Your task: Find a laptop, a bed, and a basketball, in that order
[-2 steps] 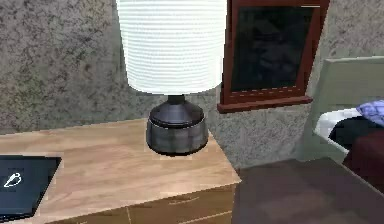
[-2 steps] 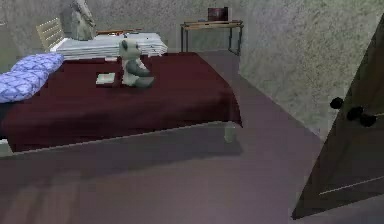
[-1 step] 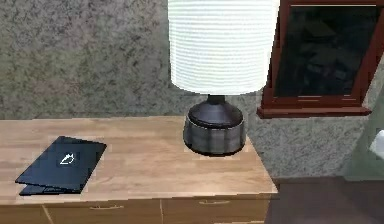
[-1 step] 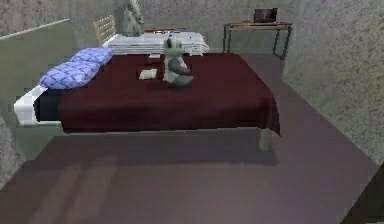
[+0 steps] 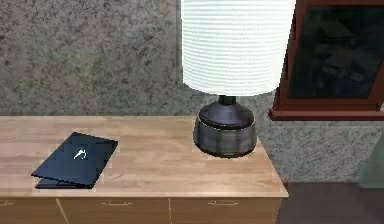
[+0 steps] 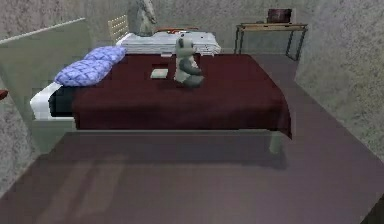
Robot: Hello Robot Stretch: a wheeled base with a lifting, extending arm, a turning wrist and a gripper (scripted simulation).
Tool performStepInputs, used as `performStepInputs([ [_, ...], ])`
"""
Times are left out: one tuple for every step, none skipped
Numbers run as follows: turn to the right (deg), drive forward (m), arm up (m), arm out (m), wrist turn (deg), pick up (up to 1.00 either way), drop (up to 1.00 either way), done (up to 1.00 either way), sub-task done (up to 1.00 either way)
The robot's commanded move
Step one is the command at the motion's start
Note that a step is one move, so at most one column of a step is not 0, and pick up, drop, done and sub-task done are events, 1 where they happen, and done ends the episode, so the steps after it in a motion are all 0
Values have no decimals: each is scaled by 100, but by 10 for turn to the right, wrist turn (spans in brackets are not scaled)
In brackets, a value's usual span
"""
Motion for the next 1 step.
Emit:
performStepInputs([
  [0,15,0,0,0,0,0,0,0],
])
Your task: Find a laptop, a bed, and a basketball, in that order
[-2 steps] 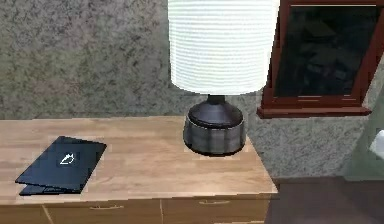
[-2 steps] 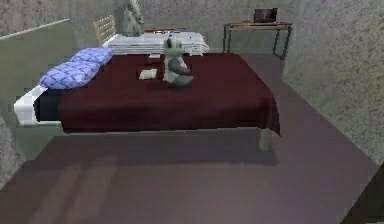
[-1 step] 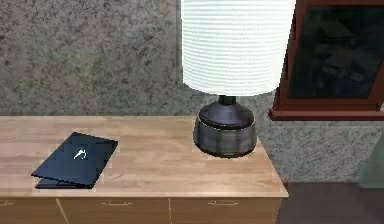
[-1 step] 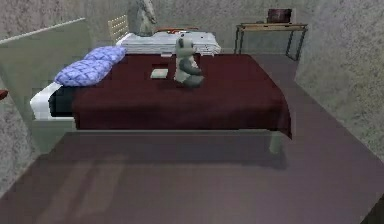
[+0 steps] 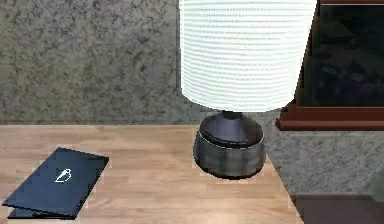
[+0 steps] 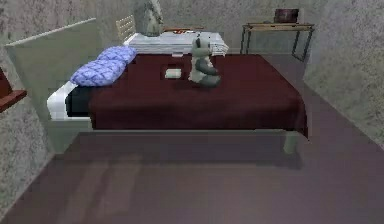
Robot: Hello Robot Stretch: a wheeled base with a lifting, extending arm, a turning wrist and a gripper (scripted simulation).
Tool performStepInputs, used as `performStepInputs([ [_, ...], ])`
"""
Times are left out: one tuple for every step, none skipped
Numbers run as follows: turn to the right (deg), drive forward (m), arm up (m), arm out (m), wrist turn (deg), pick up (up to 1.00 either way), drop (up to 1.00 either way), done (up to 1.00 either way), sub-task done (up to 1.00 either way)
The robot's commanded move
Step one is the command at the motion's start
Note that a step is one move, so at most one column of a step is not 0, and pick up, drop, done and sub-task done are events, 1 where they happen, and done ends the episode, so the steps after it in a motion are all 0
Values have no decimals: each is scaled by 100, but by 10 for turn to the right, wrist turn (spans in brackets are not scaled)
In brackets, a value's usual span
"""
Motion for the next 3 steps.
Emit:
performStepInputs([
  [-360,0,0,0,0,0,0,0,0],
  [0,0,0,0,0,0,0,0,100],
  [450,0,0,0,0,0,0,0,0],
])
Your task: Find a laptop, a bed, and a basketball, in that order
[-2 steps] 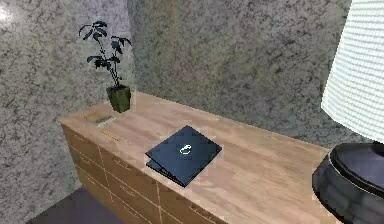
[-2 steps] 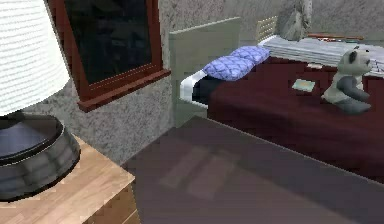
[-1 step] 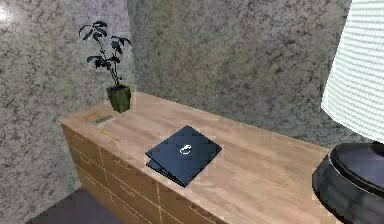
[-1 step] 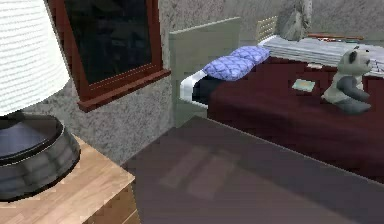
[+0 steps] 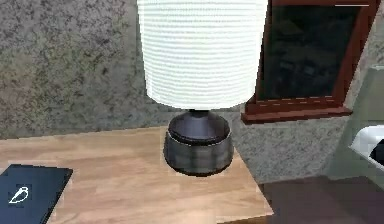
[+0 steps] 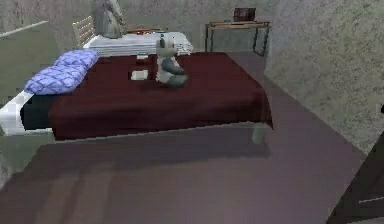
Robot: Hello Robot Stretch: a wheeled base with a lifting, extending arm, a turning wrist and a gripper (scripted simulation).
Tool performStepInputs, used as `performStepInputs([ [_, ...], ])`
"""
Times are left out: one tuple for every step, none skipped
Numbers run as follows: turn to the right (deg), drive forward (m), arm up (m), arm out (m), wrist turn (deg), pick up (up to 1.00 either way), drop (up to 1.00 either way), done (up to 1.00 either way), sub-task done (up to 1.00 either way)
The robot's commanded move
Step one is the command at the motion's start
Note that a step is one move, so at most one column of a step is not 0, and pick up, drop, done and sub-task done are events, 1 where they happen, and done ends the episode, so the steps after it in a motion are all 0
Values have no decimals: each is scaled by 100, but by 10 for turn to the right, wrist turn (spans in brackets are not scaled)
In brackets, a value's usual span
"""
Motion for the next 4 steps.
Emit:
performStepInputs([
  [450,0,0,0,0,0,0,0,0],
  [330,0,0,0,0,0,0,0,0],
  [0,75,0,0,0,0,0,0,0],
  [0,0,0,0,0,0,0,0,100],
])
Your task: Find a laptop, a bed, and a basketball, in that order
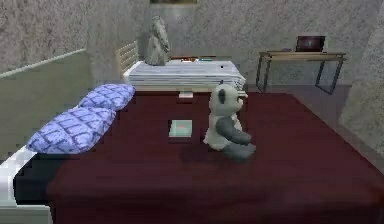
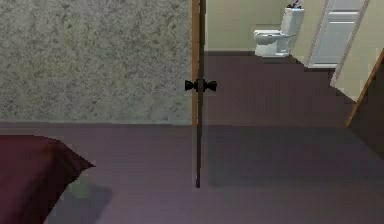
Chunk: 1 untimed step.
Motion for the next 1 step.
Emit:
performStepInputs([
  [450,0,0,0,0,0,0,0,0],
])
